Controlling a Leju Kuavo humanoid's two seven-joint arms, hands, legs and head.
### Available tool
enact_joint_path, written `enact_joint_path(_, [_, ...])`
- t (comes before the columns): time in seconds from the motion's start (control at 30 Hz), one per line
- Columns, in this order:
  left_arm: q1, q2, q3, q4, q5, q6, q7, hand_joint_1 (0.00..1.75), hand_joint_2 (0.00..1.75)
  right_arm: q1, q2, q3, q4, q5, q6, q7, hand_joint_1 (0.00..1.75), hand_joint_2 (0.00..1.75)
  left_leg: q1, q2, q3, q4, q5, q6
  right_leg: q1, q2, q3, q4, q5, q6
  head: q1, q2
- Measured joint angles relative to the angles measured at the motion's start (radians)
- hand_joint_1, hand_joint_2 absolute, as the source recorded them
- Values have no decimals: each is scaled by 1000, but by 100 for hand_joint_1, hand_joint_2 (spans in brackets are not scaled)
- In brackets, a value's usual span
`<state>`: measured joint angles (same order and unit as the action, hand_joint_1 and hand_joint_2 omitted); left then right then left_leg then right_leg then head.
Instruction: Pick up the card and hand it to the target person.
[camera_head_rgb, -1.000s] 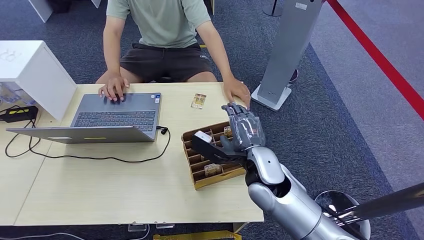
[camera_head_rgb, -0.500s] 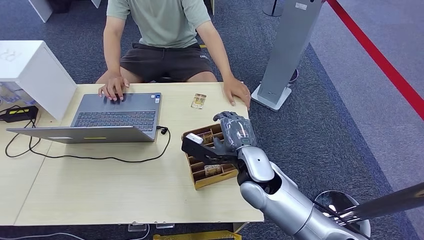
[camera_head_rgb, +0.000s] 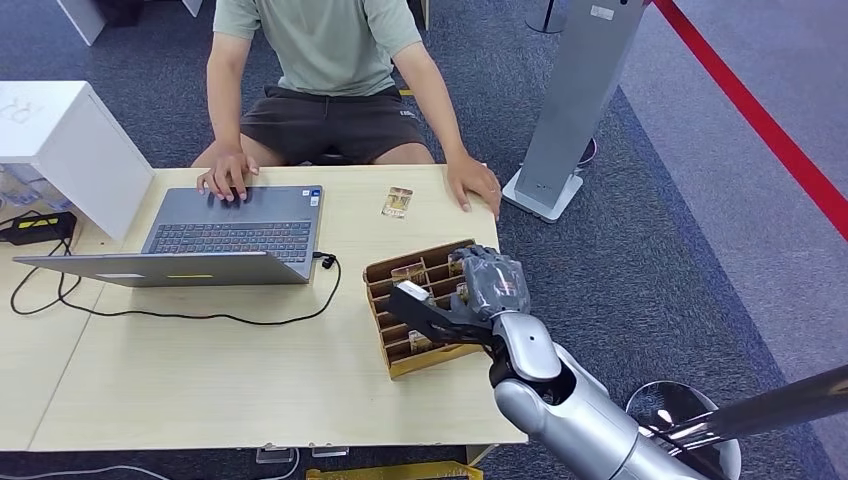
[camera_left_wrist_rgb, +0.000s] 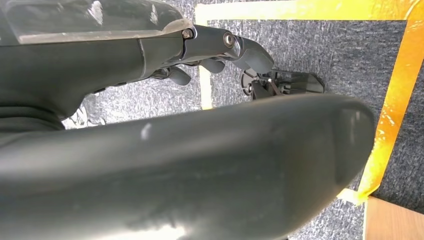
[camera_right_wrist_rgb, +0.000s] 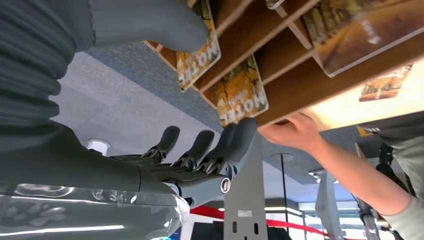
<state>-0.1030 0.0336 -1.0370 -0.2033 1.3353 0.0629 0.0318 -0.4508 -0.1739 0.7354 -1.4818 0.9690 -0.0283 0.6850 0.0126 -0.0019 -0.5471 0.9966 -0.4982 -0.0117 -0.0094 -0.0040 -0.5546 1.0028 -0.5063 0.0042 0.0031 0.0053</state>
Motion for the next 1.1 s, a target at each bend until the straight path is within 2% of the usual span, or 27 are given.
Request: enact_joint_path(1.1, [0,0,-7,0,15,0,9,0,0,21,-10,-12,26,-12,18,-24,75,175,0,0,0,0,0,0,0,0,0,0,0,0,0,0])
